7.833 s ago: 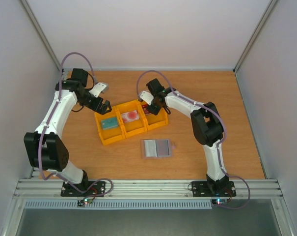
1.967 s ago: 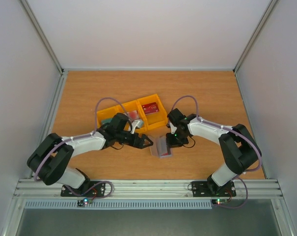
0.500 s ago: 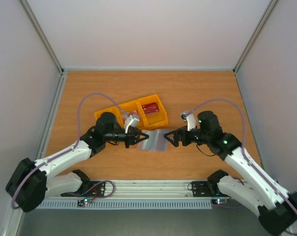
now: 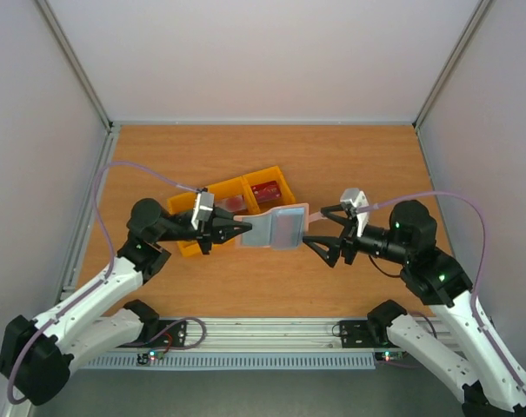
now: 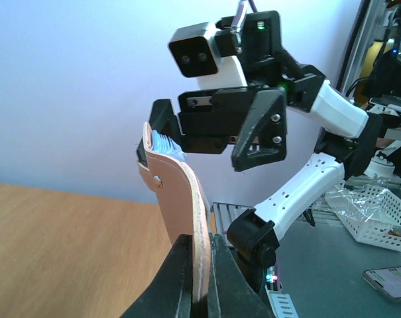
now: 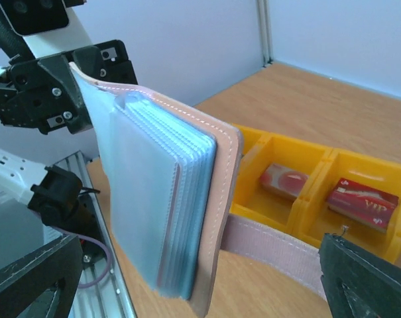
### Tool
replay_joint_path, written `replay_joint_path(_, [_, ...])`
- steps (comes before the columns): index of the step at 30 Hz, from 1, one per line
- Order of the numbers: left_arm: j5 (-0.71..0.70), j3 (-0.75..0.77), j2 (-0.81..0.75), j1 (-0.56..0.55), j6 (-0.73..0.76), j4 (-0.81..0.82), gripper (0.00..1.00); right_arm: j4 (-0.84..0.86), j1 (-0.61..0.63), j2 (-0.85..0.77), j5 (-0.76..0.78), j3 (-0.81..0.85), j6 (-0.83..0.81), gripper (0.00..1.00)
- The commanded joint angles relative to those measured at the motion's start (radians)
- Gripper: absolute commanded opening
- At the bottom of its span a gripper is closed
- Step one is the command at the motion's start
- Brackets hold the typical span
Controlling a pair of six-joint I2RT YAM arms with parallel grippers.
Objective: Take the credit cards out of the card holder
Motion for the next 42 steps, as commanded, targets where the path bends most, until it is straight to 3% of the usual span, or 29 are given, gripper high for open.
replay_joint_path(1, [0.015, 0.025, -0.048, 0.000, -0.018, 0.119, 0.00, -0.099, -0.006, 0.094, -0.089, 0.116, -0.128, 0.97])
replay_joint_path(5, [0.015, 0.028, -0.073, 0.000, -0.013, 0.142, 0.00, -0.105, -0.005, 0.119, -0.149, 0.171, -0.163, 0.94])
replay_joint_path(9, [0.015, 0.012, -0.094, 0.000, -0.005, 0.157, 0.00, -0.162, -0.006, 0.160, -0.132, 0.200, -0.197, 0.68])
replay_joint_path(12, [0.012, 0.006, -0.106, 0.000, -0.005, 0.159, 0.00, -0.175, -0.006, 0.182, -0.121, 0.216, -0.205, 0.59])
replay_joint_path(14, [0.012, 0.003, -0.108, 0.000, 0.000, 0.165, 0.00, -0.175, -0.006, 0.208, -0.104, 0.226, -0.195, 0.59])
replay_joint_path(17, [0.007, -0.005, -0.096, 0.000, -0.008, 0.182, 0.00, -0.183, -0.006, 0.267, -0.100, 0.246, -0.173, 0.71])
replay_joint_path(19, [0.005, -0.008, -0.091, -0.002, -0.019, 0.185, 0.00, -0.199, -0.005, 0.305, -0.146, 0.261, -0.178, 0.73])
replay_joint_path(21, [0.005, -0.008, -0.092, -0.004, -0.024, 0.183, 0.00, -0.199, -0.005, 0.329, -0.193, 0.268, -0.176, 0.71])
replay_joint_path(23, [0.008, -0.007, -0.097, -0.008, -0.014, 0.184, 0.00, -0.183, -0.006, 0.339, -0.212, 0.264, -0.173, 0.57])
replay_joint_path(25, [0.009, -0.010, -0.101, -0.009, 0.000, 0.185, 0.00, -0.168, -0.005, 0.342, -0.221, 0.262, -0.173, 0.50])
replay_joint_path(33, [-0.040, -0.017, -0.092, -0.015, -0.005, 0.140, 0.00, -0.116, -0.002, 0.387, -0.396, 0.272, -0.131, 0.68])
replay_joint_path(39, [-0.086, -0.022, -0.091, -0.018, -0.001, 0.100, 0.00, -0.050, 0.049, 0.405, -0.383, 0.272, -0.068, 0.63])
replay_joint_path(42, [-0.114, -0.022, -0.090, -0.018, 0.006, 0.078, 0.00, -0.028, 0.078, 0.405, -0.376, 0.276, -0.053, 0.66])
